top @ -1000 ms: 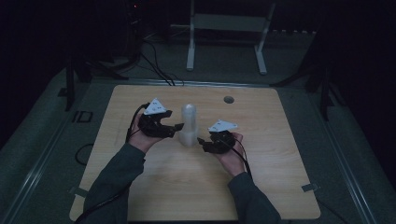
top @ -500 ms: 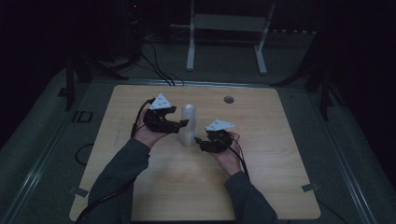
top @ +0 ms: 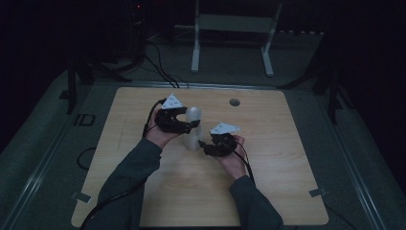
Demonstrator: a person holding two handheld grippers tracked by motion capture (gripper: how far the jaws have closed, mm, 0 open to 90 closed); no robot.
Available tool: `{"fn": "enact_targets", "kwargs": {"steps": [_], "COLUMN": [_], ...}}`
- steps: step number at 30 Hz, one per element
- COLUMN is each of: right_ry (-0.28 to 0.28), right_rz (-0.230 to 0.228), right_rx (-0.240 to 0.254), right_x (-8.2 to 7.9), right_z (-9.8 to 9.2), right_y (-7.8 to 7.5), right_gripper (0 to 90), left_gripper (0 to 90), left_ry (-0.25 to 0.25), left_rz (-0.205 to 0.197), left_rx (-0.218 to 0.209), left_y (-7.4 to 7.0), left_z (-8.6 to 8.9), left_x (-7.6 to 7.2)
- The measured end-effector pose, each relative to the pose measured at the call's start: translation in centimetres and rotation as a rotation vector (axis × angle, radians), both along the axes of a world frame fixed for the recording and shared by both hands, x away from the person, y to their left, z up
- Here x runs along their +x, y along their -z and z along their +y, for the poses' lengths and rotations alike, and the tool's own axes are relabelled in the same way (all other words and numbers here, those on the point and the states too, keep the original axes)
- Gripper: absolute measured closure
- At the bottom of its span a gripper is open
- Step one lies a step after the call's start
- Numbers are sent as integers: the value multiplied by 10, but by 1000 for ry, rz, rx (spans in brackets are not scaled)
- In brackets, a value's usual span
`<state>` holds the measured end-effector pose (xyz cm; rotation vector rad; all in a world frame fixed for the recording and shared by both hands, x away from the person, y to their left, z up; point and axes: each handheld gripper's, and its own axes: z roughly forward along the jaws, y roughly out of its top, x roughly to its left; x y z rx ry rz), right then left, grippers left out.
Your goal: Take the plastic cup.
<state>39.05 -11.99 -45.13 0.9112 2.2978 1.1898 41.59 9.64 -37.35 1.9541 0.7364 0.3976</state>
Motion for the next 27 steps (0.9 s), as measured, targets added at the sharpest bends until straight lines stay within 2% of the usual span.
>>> {"fn": "enact_targets", "kwargs": {"steps": [14, 20, 27], "right_ry": [-4, -7, -23], "right_rz": [-2, -2, -20], "right_rx": [0, 19, 28], "right_x": [2, 2, 2], "right_z": [2, 3, 9], "right_y": [3, 5, 5], "right_gripper": [380, 370, 306], "left_gripper": [285, 304, 364], "left_ry": [2, 1, -6], "left_rz": [9, 14, 13], "left_rx": [-7, -13, -18], "left_y": [1, 4, 3], "left_z": [-7, -9, -7], "left_x": [4, 6, 5]}}
